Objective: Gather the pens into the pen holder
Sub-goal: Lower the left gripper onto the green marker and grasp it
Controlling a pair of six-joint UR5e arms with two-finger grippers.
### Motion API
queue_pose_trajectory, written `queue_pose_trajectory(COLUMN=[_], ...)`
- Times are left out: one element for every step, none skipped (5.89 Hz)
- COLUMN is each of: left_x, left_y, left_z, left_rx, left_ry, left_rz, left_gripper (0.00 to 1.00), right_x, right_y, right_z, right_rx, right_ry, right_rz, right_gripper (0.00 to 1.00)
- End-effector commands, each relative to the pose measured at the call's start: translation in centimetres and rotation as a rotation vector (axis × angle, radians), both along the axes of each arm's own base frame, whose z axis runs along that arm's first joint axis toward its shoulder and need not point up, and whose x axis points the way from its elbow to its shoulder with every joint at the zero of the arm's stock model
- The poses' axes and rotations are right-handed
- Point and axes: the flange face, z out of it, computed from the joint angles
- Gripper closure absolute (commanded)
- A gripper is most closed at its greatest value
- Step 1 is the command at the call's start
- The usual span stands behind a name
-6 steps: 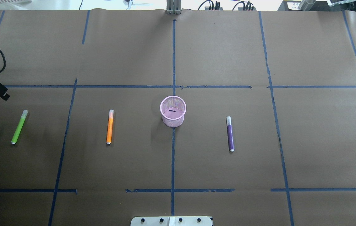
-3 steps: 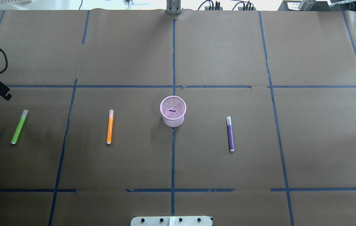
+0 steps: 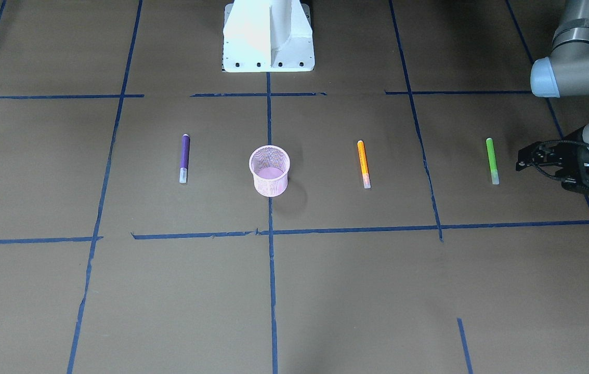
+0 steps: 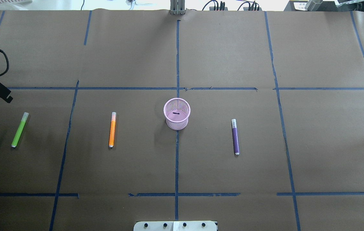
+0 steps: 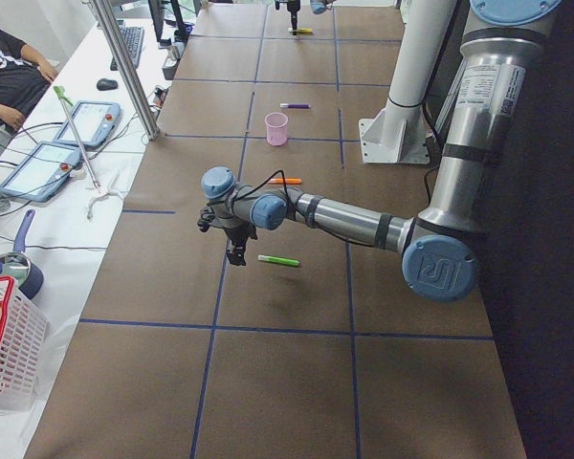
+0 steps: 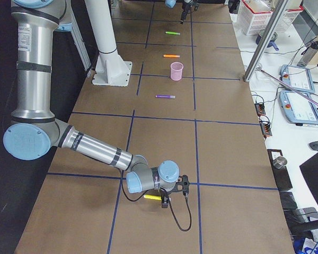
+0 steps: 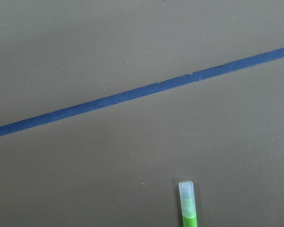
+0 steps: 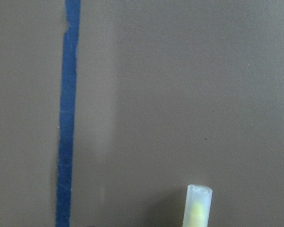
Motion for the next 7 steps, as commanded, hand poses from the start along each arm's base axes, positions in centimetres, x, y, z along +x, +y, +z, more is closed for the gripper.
queue_pose_trajectory(left_x=[2.6, 4.5, 6.4, 8.0, 8.2, 8.8, 9.0], left_y=[0.7, 1.2, 1.5, 2.0, 2.0, 2.3, 2.4], left_z=[0.2, 1.6, 3.2, 3.5, 3.0, 3.3, 3.0], left_rx=[-0.031, -0.022, -0.003, 0.013, 0.018, 0.017, 0.020], left_ry=[0.004, -0.004, -0.004, 0.004, 0.009, 0.005, 0.004], left_rz=[-0.012, -0.014, -0.023, -0.029, -0.032, -0.020, -0.020], left_gripper=[0.00, 0.00, 0.00, 0.00, 0.00, 0.00, 0.00], right_x=[0.1, 0.1, 0.1, 0.1, 0.0, 0.0, 0.0], right_y=[-0.1, -0.1, -0.1, -0.1, -0.2, -0.2, -0.2], right_z=[-0.5, -0.8, -0.8, -0.8, -0.9, -0.9, -0.9], right_rx=[0.010, 0.015, 0.015, 0.014, 0.016, 0.015, 0.015], right_ry=[-0.003, -0.004, -0.004, -0.004, -0.004, -0.004, -0.004], right_rz=[0.002, 0.000, 0.000, 0.001, 0.000, 0.001, 0.001], right_gripper=[0.00, 0.00, 0.00, 0.00, 0.00, 0.00, 0.00])
